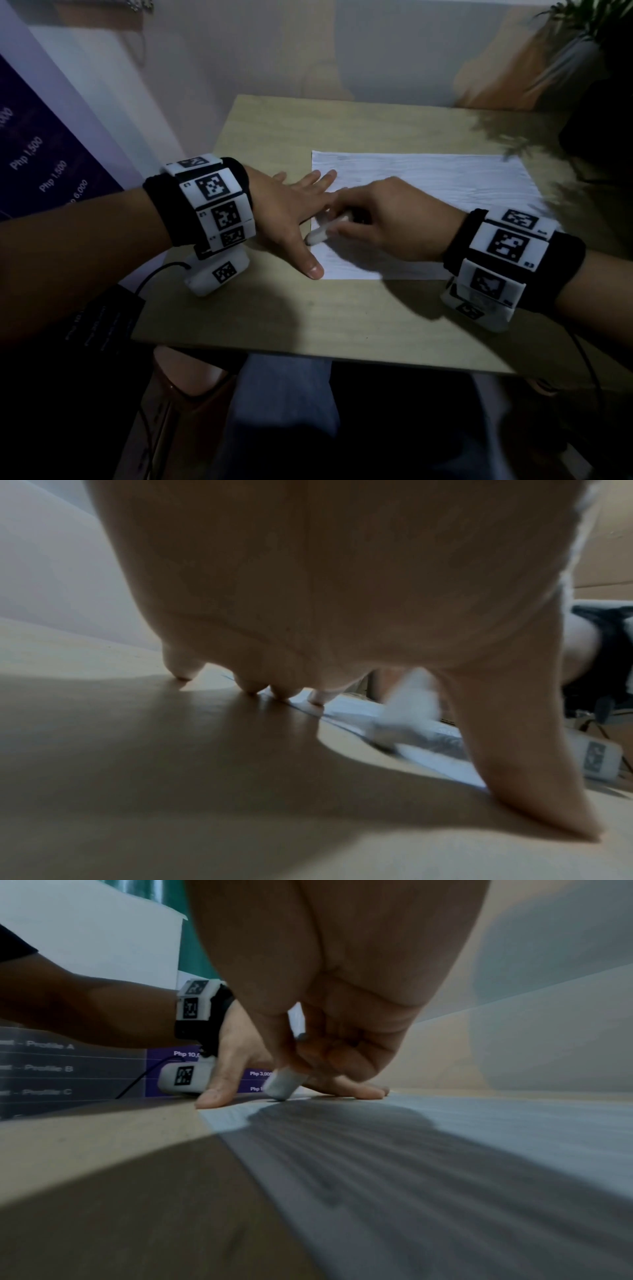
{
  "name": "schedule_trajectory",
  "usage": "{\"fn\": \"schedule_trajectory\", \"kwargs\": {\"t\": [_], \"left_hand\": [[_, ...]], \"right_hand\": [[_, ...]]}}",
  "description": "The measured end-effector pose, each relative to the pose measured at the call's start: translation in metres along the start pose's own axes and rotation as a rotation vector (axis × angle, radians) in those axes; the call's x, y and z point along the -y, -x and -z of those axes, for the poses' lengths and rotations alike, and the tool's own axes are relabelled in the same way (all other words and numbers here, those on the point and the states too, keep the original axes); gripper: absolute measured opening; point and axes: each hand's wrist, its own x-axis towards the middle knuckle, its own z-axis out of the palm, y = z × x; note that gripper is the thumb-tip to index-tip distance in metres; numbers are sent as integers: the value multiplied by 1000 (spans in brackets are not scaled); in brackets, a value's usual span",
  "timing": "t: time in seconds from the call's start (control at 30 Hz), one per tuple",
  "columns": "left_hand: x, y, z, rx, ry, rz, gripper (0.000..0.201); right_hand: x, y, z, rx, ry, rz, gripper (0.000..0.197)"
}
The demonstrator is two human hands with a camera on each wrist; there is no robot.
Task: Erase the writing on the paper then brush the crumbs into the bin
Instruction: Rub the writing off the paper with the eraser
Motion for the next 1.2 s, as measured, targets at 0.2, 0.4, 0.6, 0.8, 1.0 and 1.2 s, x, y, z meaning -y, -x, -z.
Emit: {"fn": "schedule_trajectory", "kwargs": {"t": [0.2,0.4,0.6,0.8,1.0,1.2], "left_hand": [[3,-2,0,9,15,-4,138],[6,-4,-2,13,7,-1,141],[5,-2,-2,30,-7,18,142],[7,-3,-2,24,6,5,143],[2,-1,0,13,22,-10,134],[1,0,0,15,24,-4,135]], "right_hand": [[1,5,1,12,16,15,24],[-8,6,3,-67,54,-47,22],[-4,11,4,31,18,-13,29],[-5,9,2,8,31,41,25],[-6,-2,5,-65,43,-40,54],[-5,-4,5,-62,29,-69,57]]}}
